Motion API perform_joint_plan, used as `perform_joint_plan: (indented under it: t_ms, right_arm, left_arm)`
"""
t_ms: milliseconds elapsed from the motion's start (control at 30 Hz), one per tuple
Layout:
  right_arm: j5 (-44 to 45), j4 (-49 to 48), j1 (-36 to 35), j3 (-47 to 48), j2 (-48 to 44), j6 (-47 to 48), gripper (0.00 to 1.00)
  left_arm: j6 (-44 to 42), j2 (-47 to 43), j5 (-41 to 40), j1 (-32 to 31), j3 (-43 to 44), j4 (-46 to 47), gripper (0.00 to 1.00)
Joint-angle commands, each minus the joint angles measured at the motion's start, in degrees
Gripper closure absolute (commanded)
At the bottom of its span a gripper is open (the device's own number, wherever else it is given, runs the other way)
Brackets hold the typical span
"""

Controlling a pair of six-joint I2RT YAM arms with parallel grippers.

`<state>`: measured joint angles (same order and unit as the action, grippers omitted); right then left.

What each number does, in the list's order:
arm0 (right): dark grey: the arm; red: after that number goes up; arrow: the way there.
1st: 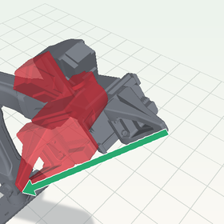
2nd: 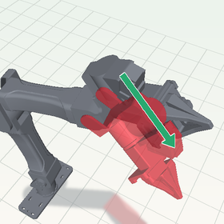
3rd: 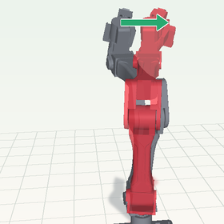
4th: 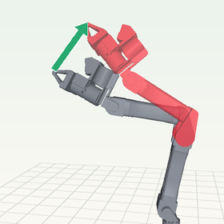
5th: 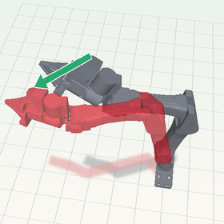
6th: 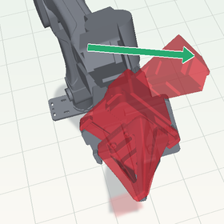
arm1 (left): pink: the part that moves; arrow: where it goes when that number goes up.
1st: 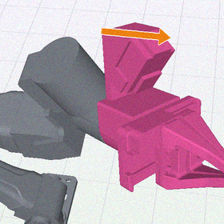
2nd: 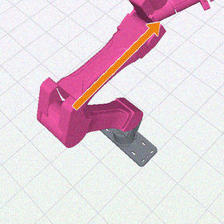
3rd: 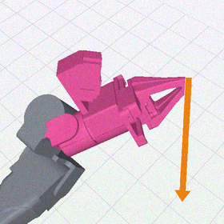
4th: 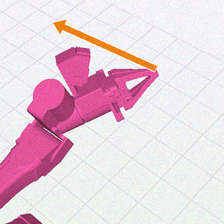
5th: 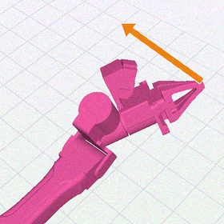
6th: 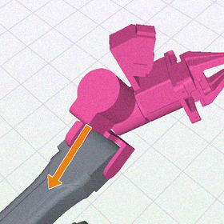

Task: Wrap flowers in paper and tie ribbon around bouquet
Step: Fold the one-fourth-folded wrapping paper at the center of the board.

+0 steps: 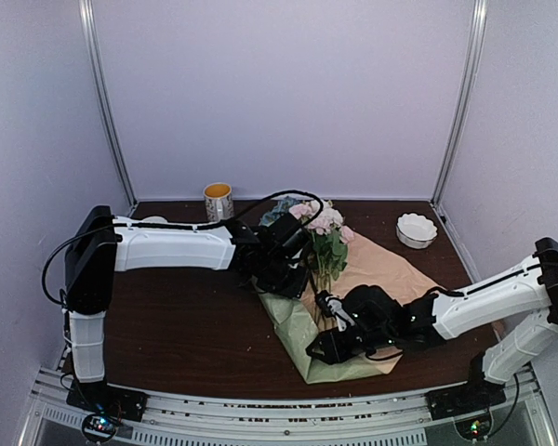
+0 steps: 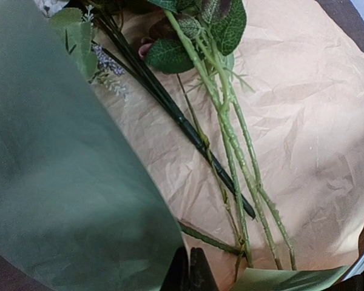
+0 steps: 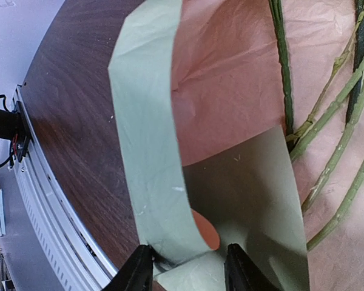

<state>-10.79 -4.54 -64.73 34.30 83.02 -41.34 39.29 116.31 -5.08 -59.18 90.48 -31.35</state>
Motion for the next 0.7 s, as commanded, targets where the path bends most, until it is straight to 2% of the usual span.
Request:
perform_joint_plan:
  t_ms: [0,167,267,300,533,667]
  right_arm:
    - [0.9,0.3,0.4,2.6,1.1,0.8,0.60]
    - [-0.1,-0.3,0.5,3.8,1.5,1.9,0.76]
    - [-1.3,0.1,1.2,3.9,2.1,1.9,0.97]
    - [-1.8,0.6,1.2,3.8,2.2,1.8,1.00]
    - [-2.4,-2.5,1.4,-2.2,-0.1,-1.6,1.00]
    - [-2.7,-5.0,1.8,-4.0,0.7,-3.0,1.00]
  left_arm:
    - [-1.0,0.2,-0.4,0.4,1.0,1.2,1.00]
    - [-1.2,0.0,-0.6,0.4,0.4,1.1,1.00]
    - [-1.5,-0.3,-1.3,0.5,0.0,1.1,1.00]
    - [-1.6,-0.5,-1.4,0.5,-0.2,1.0,1.00]
    - [-3.8,-0.9,-3.2,0.6,0.2,0.9,0.99]
    - [-6.6,-1.7,-5.6,0.7,1.8,0.4,0.69]
